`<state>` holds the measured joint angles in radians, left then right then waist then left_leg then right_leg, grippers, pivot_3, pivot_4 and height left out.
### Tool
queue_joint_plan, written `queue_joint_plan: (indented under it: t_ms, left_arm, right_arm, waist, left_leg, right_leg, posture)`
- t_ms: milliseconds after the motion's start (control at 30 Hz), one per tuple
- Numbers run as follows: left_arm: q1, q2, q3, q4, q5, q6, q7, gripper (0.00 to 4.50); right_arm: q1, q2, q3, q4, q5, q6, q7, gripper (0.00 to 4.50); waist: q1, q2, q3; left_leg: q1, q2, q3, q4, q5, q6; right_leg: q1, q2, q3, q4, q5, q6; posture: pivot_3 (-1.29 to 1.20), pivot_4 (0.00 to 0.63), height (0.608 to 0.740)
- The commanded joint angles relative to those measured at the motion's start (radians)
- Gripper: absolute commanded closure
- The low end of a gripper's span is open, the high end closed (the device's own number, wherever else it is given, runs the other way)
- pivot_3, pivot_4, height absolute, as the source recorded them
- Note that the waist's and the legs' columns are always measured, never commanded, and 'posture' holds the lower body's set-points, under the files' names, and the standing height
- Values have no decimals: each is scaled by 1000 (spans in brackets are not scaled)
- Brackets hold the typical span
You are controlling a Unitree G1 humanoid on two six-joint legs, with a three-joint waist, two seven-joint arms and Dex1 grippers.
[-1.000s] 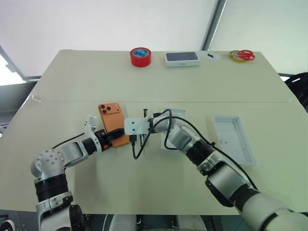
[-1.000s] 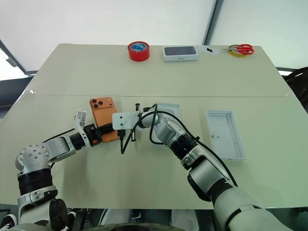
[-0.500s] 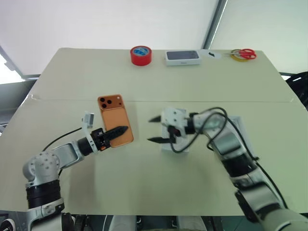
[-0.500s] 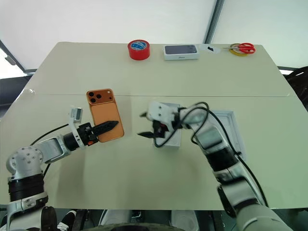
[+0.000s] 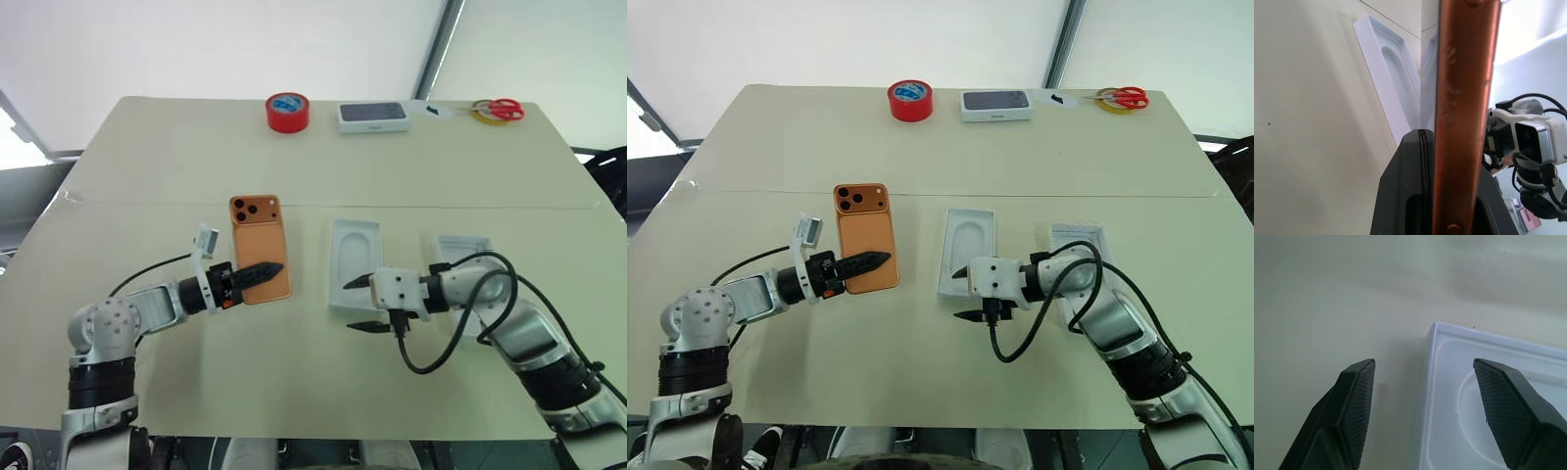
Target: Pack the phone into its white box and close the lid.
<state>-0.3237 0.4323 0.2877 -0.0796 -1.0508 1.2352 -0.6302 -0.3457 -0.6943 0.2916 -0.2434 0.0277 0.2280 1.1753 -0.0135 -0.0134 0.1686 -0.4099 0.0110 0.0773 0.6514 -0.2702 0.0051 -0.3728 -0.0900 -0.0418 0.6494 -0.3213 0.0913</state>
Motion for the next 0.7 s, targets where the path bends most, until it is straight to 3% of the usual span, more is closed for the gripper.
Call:
queue_joint_plan:
  t_ms: [33,67,433,533,567,700]
  left_arm:
    - [-19,0,13,-5,-17,-27,-10,4500]
    - [-18,2,14,-2,-18,-27,-12,4500]
    - [-28,-4,8,-1,-12,-37,-1,4500]
    - [-33,-9,12,1,-17,-37,7,4500]
    - [-37,-12,14,-1,-21,-36,11,4500]
    - [-63,-36,21,-5,-36,-32,44,4500]
  right_arm:
    - [2,-5,-9,-27,-4,-24,-29,2422]
    - [5,-9,-4,-21,-14,-34,-33,2936]
    - [24,-15,18,-4,-33,-20,-36,2936]
    - [18,-13,15,-9,-32,-13,-42,3857]
    - [16,-10,14,-15,-27,-3,-45,4409]
    - [10,10,17,-53,-9,57,-58,4468]
  waist:
    - [-1,0,0]
    - [-1,0,0]
    - [0,-1,1]
    - [0,-1,1]
    - [1,-1,1]
    - [2,-2,1]
  left_leg:
    - [0,0,0,0,0,0]
    - [0,0,0,0,0,0]
    - [0,0,0,2,0,0]
    - [0,0,0,2,0,0]
    - [0,0,0,2,0,0]
    - [0,0,0,2,0,0]
  right_leg:
    - [0,0,0,0,0,0]
    - [0,0,0,0,0,0]
    - [1,0,0,0,0,0]
    - [1,0,-1,0,0,0]
    - [1,0,-1,0,0,0]
    - [2,1,-1,1,0,0]
  posture:
    - [0,150,730]
    - [0,150,730]
    - [0,150,730]
    - [0,150,730]
    - [0,150,730]
    - [0,150,730]
